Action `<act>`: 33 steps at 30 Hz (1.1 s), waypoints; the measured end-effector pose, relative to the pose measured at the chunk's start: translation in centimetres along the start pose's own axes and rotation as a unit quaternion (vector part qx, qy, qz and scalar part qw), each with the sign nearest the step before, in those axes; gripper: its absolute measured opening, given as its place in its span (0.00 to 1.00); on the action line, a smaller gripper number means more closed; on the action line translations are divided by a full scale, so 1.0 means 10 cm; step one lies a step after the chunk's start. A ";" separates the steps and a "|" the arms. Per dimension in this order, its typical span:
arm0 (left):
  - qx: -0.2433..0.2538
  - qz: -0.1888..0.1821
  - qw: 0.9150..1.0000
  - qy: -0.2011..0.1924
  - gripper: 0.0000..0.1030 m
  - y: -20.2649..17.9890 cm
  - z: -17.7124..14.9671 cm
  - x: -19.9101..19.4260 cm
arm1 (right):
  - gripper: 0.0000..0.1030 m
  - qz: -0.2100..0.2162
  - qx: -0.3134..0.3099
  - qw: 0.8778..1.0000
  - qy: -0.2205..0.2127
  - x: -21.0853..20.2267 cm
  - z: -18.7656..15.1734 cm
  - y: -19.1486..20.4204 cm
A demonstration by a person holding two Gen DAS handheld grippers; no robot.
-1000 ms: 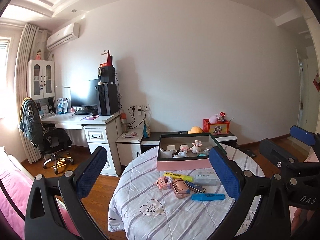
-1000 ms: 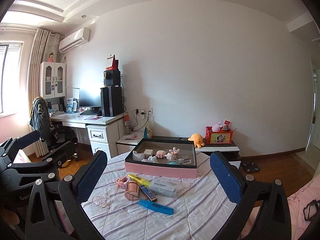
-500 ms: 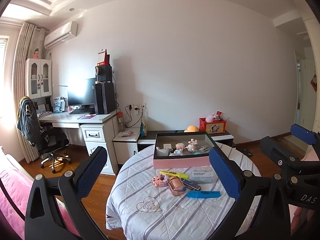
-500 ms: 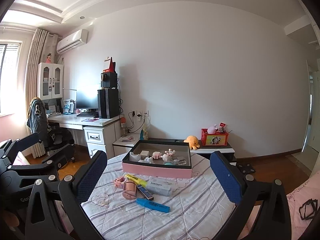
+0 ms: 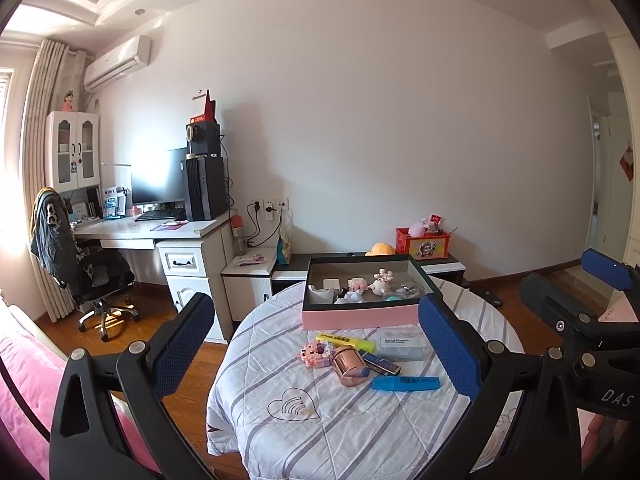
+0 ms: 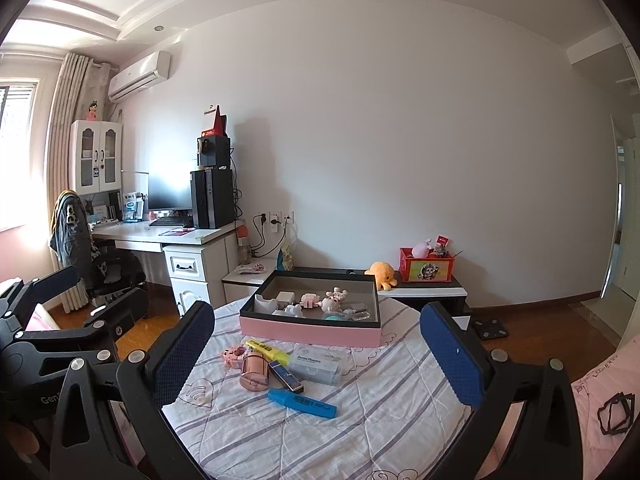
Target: Organize rigid objects
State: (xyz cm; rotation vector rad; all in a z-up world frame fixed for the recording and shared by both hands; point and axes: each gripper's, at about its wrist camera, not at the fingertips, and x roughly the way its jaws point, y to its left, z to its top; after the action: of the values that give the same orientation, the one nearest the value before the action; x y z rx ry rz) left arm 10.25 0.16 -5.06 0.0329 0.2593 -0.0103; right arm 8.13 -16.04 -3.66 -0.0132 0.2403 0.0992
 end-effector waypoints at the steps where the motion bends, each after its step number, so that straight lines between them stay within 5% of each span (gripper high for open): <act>1: 0.001 0.000 1.000 0.002 1.00 0.00 0.00 0.02 | 1.00 -0.001 0.000 1.000 0.002 0.01 -0.01 0.00; 9: 0.002 -0.002 1.000 0.018 1.00 -0.01 -0.08 0.21 | 1.00 0.000 0.002 1.000 0.016 0.16 -0.06 -0.03; 16: 0.008 -0.013 0.998 0.068 1.00 0.01 -0.27 0.55 | 1.00 0.005 0.004 0.999 0.053 0.45 -0.21 -0.05; 25: 0.009 -0.023 0.984 0.175 1.00 0.02 -0.77 1.20 | 1.00 0.011 0.004 0.990 0.142 1.07 -0.68 -0.10; 33: 0.010 -0.025 0.973 0.231 1.00 0.08 -1.07 1.60 | 1.00 0.011 0.006 0.977 0.213 1.57 -1.06 -0.12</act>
State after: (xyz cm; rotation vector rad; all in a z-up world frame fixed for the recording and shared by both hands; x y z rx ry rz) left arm 23.02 1.23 -19.47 0.0495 0.7255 -0.0550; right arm 20.90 -16.02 -17.72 -0.0199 0.6691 0.1167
